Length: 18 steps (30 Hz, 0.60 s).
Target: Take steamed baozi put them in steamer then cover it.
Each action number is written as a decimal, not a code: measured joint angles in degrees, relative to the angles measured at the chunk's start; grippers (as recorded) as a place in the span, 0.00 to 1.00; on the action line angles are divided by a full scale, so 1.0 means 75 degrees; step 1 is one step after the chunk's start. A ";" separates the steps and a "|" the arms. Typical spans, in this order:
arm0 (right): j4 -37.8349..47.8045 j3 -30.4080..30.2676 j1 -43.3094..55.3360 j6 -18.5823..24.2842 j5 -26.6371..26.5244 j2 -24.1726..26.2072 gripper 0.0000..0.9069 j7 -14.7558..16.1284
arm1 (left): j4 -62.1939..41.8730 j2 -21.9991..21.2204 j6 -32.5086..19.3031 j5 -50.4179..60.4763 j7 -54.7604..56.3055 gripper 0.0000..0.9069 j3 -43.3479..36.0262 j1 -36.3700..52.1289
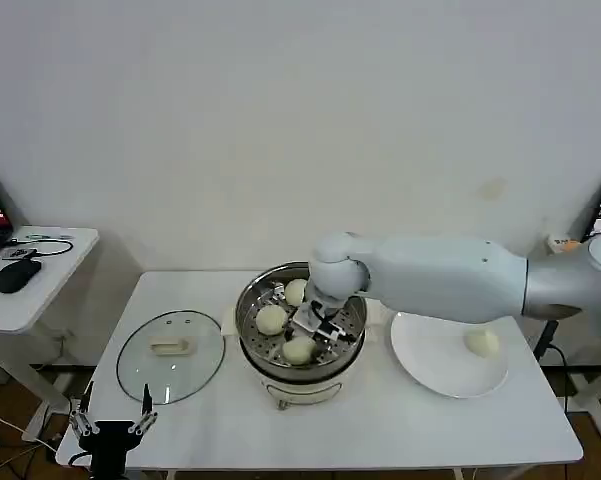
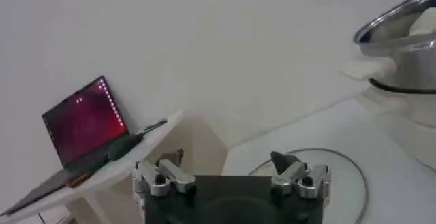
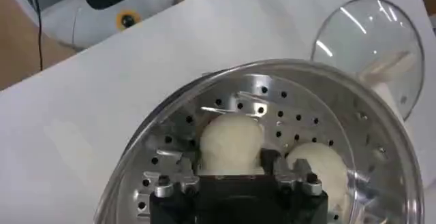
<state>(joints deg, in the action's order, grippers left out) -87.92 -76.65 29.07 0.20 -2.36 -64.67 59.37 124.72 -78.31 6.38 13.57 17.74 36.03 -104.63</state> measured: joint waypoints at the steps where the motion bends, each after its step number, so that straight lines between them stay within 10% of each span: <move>1: 0.0000 0.0000 0.0014 0.0018 0.0014 0.0011 1.00 0.0000 | 0.0000 -0.0002 0.0000 0.0000 0.0003 1.00 -0.0001 -0.0001; 18: 0.0435 0.0646 0.0475 -0.0761 -0.0289 0.0705 1.00 -0.0036 | -0.0030 0.0166 0.0104 -0.0074 -0.0044 1.00 -0.0066 0.0115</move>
<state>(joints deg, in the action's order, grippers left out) -84.66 -71.81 32.63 -5.51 -4.52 -59.39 59.10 124.49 -77.07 7.16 13.02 17.40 35.53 -103.76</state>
